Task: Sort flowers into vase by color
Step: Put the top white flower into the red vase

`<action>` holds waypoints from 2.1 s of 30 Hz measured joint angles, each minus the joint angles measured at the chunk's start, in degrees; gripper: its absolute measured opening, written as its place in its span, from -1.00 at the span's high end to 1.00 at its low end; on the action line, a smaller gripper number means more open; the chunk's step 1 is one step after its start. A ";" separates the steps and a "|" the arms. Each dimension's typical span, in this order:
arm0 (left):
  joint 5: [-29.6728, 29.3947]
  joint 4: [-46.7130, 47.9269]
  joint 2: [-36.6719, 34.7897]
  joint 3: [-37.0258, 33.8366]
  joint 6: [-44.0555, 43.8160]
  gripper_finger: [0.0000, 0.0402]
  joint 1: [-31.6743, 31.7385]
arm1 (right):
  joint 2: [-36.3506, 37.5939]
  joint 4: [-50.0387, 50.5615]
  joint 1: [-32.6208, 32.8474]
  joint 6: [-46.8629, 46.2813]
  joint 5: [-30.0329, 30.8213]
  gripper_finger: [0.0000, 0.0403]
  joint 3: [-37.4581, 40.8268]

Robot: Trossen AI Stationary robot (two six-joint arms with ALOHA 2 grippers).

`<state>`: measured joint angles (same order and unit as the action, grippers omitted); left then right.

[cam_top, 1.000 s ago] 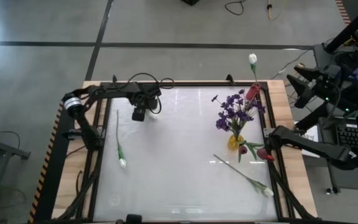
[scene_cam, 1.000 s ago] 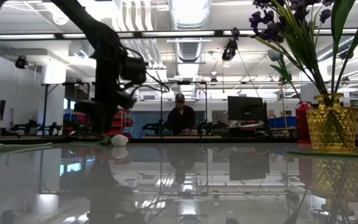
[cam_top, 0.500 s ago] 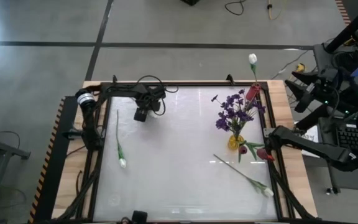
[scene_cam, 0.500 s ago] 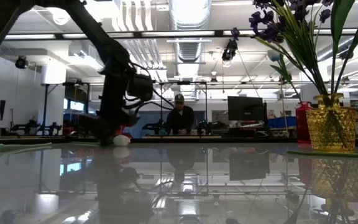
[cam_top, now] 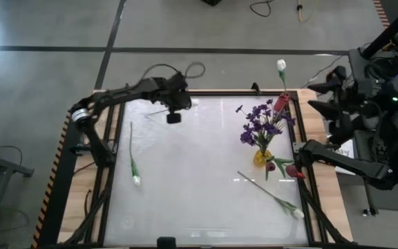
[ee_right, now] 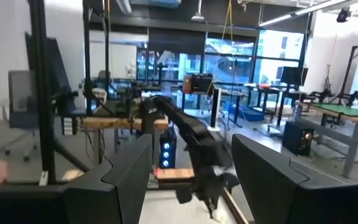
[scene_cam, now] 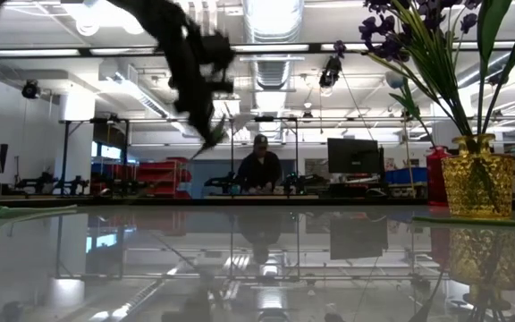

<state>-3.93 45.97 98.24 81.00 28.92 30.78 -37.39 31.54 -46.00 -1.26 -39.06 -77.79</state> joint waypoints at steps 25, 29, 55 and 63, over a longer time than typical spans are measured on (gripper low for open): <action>13.05 -47.92 -12.33 4.08 -31.10 1.00 -5.94 | -29.99 -20.58 4.68 -0.19 1.55 -0.40 0.33; 14.64 -46.37 -7.49 8.25 -31.63 1.00 -5.99 | -35.55 -18.35 5.32 5.03 1.15 -0.33 -2.79; 18.52 -45.97 1.63 16.47 -31.86 1.00 -5.88 | -42.63 -0.27 8.02 12.80 5.20 0.05 -14.72; 18.52 -46.38 1.59 16.47 -31.86 1.00 -5.88 | -42.40 0.14 8.02 12.81 5.07 0.20 -14.72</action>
<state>14.59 -0.40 99.83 97.47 -2.94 24.91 -79.80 31.68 -37.98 11.55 -34.00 -92.51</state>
